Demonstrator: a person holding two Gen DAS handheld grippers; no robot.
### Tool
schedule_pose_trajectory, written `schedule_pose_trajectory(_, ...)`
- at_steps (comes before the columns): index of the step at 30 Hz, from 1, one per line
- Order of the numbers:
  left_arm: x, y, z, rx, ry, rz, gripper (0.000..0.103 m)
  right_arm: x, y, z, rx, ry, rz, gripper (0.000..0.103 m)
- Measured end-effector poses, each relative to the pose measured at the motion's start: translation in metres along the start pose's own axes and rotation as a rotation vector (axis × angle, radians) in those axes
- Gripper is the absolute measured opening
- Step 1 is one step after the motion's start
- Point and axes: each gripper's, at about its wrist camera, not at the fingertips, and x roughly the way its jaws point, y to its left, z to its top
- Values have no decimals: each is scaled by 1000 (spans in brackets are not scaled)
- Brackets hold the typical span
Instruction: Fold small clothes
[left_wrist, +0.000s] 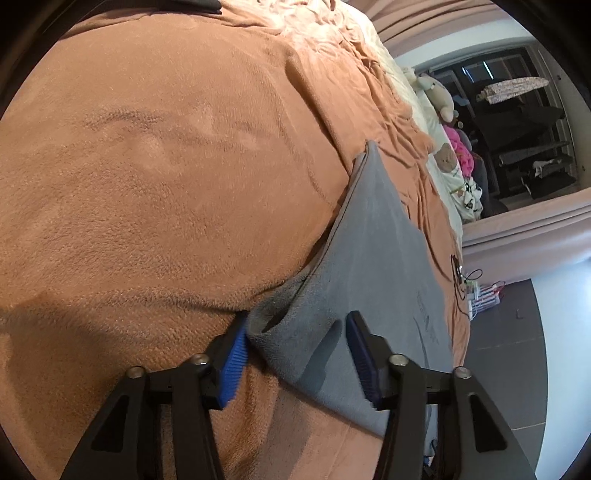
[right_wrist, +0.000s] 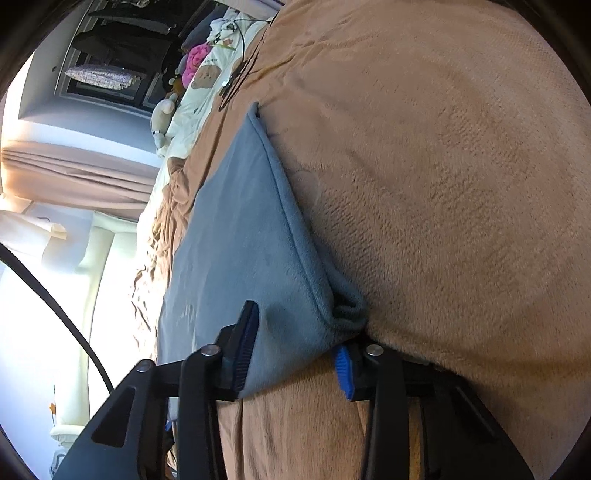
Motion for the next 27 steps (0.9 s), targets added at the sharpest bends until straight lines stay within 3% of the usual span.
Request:
schedule_pose_trajectory(2, -4, 0, 0, -1, 2, -17, 40, -2, -1, -1, 4, -3, 3, 24)
schedule_pose_trajectory(7, -8, 0, -1, 5, 7, -36, 39, -8, -3, -4, 11, -13, 45, 23)
schedule_pose_trajectory(11, -1, -1, -6, 17, 22, -13, 37, -3, -7, -11, 9, 2, 31, 23)
schedule_pose_trajectory(16, 6, 1, 0, 17, 23, 36, 12, 3, 3, -2, -16, 11, 6, 23)
schedule_pose_trajectory(17, 5, 2, 1, 16, 23, 40, 9, 3, 5, 0, -17, 8, 3, 16)
schedule_pose_trajectory(20, -1, -5, 3, 37, -1, 54, 6, -1, 11, 4, -25, -12, -14, 5)
schedule_pose_trajectory(27, -23, -18, 9, 25, -12, 48, 5, -23, 33, 8, -33, -31, -48, 1)
